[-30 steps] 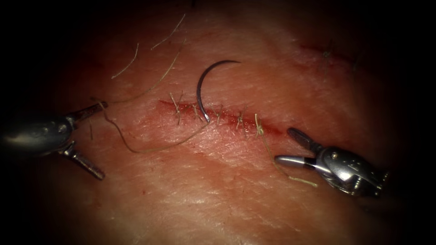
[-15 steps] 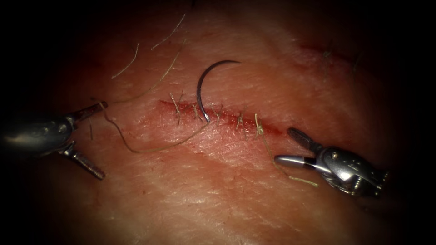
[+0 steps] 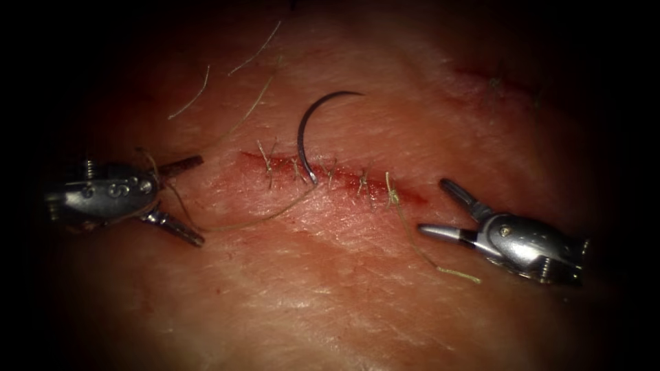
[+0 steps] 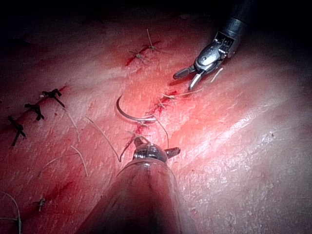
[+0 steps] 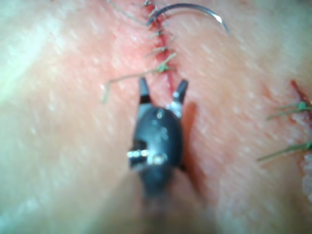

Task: Wound Closure

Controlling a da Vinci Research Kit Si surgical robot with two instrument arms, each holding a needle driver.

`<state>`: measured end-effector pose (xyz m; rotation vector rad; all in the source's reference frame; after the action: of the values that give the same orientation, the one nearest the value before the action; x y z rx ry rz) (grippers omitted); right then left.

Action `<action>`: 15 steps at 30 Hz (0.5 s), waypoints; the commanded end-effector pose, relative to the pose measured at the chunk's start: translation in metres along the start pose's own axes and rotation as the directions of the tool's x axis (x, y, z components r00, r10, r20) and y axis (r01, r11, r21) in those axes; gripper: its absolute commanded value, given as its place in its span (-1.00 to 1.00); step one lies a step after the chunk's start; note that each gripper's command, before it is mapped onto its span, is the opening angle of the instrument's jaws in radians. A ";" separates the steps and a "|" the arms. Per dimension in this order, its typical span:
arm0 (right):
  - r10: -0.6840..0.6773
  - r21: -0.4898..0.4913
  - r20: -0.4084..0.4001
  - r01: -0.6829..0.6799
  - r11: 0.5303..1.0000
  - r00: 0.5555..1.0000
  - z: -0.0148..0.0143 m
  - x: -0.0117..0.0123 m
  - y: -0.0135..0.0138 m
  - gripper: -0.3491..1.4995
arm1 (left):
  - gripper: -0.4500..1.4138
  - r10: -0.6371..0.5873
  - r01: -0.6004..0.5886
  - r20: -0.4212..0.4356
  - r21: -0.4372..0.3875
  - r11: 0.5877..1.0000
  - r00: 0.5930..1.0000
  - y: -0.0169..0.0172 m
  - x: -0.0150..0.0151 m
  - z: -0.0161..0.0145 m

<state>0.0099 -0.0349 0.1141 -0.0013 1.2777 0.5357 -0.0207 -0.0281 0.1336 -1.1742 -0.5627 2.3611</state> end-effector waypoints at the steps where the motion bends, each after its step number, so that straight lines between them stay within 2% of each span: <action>1: 0.006 0.030 -0.004 -0.006 1.000 1.000 0.0002 0.0002 -0.0004 0.58 | 0.37 -0.037 0.037 -0.015 -0.037 0.999 0.999 0.0004 -0.0005 0.0008; 2: 0.007 0.030 -0.003 -0.007 1.000 1.000 0.0001 0.0005 -0.0004 0.58 | 0.34 -0.063 0.062 -0.010 -0.058 0.996 0.998 0.0008 -0.0008 0.0007; 5: 0.000 0.011 0.006 0.000 1.000 1.000 -0.0003 0.0014 -0.0006 0.58 | 0.26 -0.059 0.074 0.159 -0.090 0.993 0.986 0.0025 -0.0015 -0.0003; 7: 0.003 0.012 0.007 -0.003 1.000 1.000 -0.0004 0.0018 -0.0008 0.58 | 0.17 -0.043 0.069 0.266 -0.090 0.994 0.963 0.0036 -0.0014 -0.0012; 12: 0.006 0.008 0.012 -0.006 1.000 1.000 -0.0004 0.0023 -0.0010 0.58 | 0.04 -0.033 0.076 0.352 -0.109 0.991 0.935 0.0057 -0.0001 -0.0036; 15: 0.005 0.009 0.021 -0.006 1.000 1.000 -0.0004 0.0024 -0.0012 0.60 | 0.03 -0.030 0.076 0.387 -0.104 0.992 0.922 0.0068 0.0003 -0.0033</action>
<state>0.0098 -0.0347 0.1108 0.0119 1.2584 0.5343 -0.0194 -0.0331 0.1272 -0.6944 -0.8617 2.5689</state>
